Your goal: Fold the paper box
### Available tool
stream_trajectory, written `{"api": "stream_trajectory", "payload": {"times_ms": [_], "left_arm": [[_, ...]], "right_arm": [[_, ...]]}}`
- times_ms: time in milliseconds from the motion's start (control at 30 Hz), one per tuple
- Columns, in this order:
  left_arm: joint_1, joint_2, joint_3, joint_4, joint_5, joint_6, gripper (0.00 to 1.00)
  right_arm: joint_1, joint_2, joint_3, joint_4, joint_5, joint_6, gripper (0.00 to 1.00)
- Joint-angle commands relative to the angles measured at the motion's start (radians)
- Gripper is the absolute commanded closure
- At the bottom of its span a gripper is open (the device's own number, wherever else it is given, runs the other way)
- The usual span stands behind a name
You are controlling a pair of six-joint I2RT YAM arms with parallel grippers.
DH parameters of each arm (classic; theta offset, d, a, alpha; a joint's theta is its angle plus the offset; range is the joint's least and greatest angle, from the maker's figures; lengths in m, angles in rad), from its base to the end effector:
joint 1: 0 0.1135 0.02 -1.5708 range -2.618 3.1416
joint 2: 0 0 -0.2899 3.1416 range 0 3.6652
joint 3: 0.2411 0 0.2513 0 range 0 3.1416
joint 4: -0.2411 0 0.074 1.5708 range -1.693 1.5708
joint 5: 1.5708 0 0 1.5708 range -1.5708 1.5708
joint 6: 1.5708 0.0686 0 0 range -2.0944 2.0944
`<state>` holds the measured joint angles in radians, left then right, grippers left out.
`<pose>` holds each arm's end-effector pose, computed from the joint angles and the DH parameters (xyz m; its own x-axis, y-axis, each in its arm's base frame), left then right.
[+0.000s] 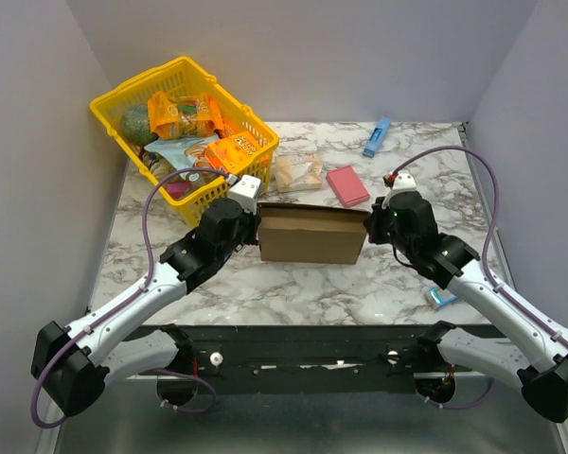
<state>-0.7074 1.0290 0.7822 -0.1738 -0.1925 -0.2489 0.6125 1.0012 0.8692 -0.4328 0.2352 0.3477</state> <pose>0.1992 -0.1530 0.3027 -0.4252 0.0454 -0.9040 0.4131 0.8984 -0.1492 0.1993 0.1205 0.3097 -0.5474 0.0204 -0.8366 -0.2250 0.9593 0.1706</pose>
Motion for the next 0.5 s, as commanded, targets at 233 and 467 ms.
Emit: {"api": "stream_trajectory", "payload": {"times_ms": [233, 467], "left_arm": [[-0.041, 0.066, -0.058, -0.110, 0.123, 0.020, 1.00], [-0.043, 0.068, -0.057, -0.112, 0.122, 0.025, 1.00]], "right_arm": [[0.036, -0.029, 0.184, -0.429, -0.086, 0.112, 0.31], [0.036, -0.078, 0.364, -0.530, -0.062, 0.145, 0.27]]}}
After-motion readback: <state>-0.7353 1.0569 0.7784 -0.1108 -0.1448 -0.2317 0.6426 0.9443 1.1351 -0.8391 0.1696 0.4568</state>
